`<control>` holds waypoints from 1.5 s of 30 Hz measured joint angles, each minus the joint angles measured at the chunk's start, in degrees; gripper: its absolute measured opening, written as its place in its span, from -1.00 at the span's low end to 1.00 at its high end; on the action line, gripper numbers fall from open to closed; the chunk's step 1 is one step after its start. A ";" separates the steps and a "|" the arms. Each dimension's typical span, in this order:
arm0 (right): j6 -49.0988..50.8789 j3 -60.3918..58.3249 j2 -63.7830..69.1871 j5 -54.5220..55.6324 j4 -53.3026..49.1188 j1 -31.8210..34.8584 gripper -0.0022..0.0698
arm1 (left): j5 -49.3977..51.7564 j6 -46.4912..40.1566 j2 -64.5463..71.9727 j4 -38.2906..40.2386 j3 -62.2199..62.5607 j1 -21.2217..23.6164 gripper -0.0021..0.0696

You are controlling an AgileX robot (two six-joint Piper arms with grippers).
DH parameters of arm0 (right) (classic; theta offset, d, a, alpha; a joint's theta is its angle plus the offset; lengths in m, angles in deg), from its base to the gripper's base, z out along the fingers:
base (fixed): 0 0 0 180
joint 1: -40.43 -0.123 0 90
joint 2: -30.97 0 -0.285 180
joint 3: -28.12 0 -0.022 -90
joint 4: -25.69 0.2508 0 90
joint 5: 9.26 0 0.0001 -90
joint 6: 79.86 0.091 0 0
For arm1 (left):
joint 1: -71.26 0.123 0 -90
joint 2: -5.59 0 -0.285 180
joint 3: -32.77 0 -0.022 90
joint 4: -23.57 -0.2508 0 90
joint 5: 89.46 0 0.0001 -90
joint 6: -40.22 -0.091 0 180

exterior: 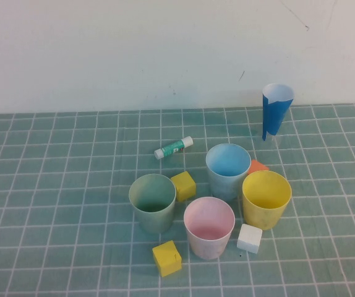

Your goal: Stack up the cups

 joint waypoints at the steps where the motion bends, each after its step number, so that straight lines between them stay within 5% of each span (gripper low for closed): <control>1: 0.00 0.00 0.00 0.00 0.00 0.00 -0.95 | 0.00 0.00 0.00 0.00 0.00 0.00 -0.95; 19: 0.00 0.00 0.00 0.00 0.00 0.00 -0.95 | -0.23 0.12 0.00 -4.51 -0.09 0.00 -0.95; 22: 0.00 0.00 0.00 0.00 0.00 0.00 -0.95 | -4.18 6.58 0.00 3.58 -0.61 0.00 -0.95; 26: 0.00 0.00 0.00 0.00 0.00 0.00 -0.95 | -13.57 22.94 -0.11 30.26 -0.70 0.00 -0.95; 29: 0.00 0.00 0.00 0.00 -0.08 0.00 -0.95 | -20.49 23.61 -0.11 39.48 -0.70 0.00 -0.95; 39: 0.00 0.00 0.00 0.00 -0.08 0.00 -0.95 | -25.71 14.65 -0.11 47.80 -0.70 0.00 -0.95; 45: 0.00 0.00 0.00 0.00 -0.08 0.00 -0.95 | -24.20 13.66 -0.11 42.31 0.14 0.00 -0.95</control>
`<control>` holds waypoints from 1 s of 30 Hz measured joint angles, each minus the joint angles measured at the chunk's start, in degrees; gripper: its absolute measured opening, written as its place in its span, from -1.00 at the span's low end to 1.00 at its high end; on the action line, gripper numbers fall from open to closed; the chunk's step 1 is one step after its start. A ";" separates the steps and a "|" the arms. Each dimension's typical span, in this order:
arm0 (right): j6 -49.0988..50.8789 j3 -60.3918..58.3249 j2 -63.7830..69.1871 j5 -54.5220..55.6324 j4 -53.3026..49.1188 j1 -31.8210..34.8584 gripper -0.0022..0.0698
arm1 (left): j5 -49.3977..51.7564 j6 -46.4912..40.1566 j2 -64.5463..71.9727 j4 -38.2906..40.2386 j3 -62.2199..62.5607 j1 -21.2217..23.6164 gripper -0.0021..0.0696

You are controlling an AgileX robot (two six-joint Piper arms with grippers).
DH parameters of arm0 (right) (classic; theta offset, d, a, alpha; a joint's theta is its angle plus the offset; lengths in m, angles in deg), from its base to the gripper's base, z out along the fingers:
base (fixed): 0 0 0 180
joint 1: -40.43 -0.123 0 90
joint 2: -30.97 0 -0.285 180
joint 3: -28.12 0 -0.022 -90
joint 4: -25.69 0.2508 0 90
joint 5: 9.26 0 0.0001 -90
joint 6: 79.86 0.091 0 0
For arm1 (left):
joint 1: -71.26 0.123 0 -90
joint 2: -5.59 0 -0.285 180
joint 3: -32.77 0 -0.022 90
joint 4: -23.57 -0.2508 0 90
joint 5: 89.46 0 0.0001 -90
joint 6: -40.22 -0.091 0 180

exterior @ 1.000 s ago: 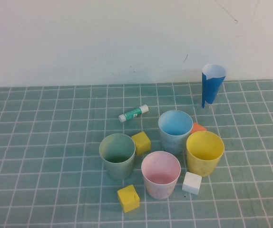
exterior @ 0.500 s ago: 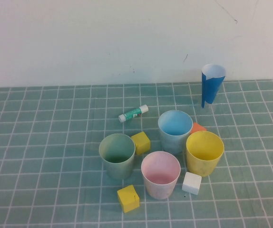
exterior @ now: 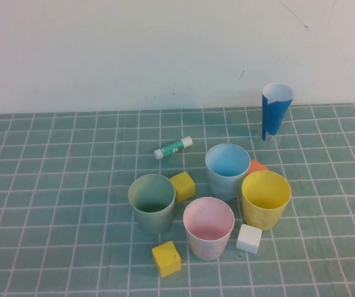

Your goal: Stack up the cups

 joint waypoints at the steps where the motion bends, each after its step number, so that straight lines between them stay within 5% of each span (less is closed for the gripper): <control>1: 0.00 0.00 0.00 0.00 0.00 0.00 -0.95 | 1.03 -1.15 0.00 -3.11 1.11 0.00 -0.95; 6: 0.00 0.00 0.00 0.00 0.00 0.00 -0.95 | 13.87 -6.44 3.74 -16.88 10.62 0.00 -0.95; 11: 0.00 0.00 0.00 0.00 0.00 0.00 -0.95 | 33.24 -10.80 21.74 -27.76 25.19 0.00 -0.95; 19: 0.00 0.00 0.00 -0.10 0.00 0.00 -0.95 | 55.21 -25.51 55.28 -31.85 52.89 -0.73 -0.95; 30: 0.00 0.00 0.00 -0.10 0.00 0.00 -0.95 | 73.73 -19.25 93.16 -44.42 82.27 -15.68 -0.95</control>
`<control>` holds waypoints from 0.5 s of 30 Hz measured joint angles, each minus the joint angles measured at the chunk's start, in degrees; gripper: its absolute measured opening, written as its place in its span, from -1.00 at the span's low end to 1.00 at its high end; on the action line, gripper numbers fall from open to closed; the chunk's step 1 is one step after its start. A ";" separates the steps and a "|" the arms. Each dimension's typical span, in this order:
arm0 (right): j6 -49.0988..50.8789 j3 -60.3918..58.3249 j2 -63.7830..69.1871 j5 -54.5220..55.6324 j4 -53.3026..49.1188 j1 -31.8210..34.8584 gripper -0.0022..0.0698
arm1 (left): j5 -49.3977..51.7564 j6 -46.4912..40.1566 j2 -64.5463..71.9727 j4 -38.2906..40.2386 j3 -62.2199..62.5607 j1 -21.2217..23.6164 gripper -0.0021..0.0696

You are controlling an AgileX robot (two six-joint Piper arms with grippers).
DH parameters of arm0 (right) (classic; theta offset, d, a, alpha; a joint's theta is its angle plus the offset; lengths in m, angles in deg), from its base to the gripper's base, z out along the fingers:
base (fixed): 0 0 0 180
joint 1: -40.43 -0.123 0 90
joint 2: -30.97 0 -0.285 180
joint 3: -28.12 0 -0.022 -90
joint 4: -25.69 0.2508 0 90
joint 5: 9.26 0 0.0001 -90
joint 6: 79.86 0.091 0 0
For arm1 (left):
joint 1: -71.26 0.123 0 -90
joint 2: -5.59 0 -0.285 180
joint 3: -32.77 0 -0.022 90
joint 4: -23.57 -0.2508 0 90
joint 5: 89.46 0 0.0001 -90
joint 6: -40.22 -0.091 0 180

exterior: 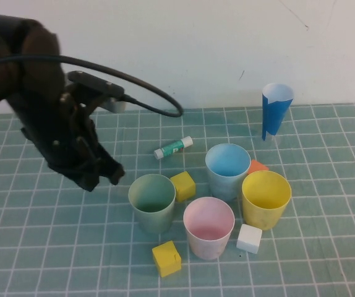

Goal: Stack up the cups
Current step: Pick up the green cup

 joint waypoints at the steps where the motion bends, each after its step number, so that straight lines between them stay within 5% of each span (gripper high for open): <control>1: 0.00 0.00 0.00 0.00 0.00 0.00 -0.95 | 0.25 0.15 1.82 0.00 1.53 -0.76 -0.95; 15: 0.00 0.00 0.00 0.00 0.00 0.00 -0.95 | -1.02 0.52 8.63 3.94 5.58 -2.50 -0.94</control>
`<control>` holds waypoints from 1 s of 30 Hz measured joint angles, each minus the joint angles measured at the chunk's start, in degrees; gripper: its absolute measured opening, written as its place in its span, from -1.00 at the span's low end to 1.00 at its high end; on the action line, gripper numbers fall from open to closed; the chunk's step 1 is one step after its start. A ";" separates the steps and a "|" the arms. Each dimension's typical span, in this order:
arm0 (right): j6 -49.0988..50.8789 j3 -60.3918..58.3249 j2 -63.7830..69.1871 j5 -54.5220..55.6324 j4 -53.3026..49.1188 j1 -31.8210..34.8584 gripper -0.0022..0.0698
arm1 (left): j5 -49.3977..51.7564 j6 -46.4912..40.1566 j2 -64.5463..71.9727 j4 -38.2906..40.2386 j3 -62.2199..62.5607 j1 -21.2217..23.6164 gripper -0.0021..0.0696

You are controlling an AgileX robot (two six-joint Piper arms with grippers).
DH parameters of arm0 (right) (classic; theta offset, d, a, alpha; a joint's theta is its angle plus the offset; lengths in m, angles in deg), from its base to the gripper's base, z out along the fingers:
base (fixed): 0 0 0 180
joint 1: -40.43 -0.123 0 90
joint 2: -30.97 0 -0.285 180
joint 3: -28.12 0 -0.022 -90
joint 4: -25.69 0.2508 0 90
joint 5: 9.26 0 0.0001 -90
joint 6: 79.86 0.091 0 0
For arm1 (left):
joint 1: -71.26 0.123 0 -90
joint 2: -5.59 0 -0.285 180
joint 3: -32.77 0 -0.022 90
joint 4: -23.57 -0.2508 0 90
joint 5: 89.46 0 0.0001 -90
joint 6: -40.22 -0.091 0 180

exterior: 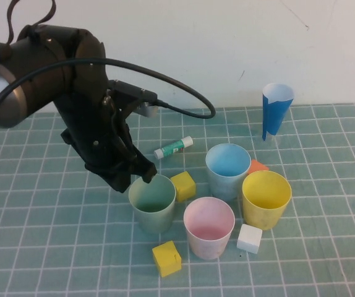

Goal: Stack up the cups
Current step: Pick up the green cup

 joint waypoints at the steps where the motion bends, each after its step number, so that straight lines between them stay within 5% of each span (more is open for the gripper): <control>1: 0.00 0.00 0.00 0.00 0.00 0.00 -0.95 | -0.63 0.00 0.00 0.00 0.00 0.00 -0.93; 5: 0.00 0.00 0.00 0.00 0.00 0.00 -0.95 | -3.53 0.00 0.18 0.14 0.00 0.00 -0.71; 11: 0.00 0.00 0.00 0.00 0.00 0.00 -0.95 | -7.38 1.27 2.49 1.72 0.00 0.00 0.09; 14: 0.00 0.00 0.00 0.00 0.00 0.00 -0.95 | -9.31 3.17 4.08 1.24 0.00 0.00 0.19; 24: 0.00 0.00 0.00 0.00 0.00 0.00 -0.95 | -10.80 6.23 9.93 -1.27 0.00 0.00 0.05; 30: 0.00 0.00 0.00 0.00 0.00 0.00 -0.95 | -11.76 6.42 13.02 -1.60 0.00 0.00 -0.77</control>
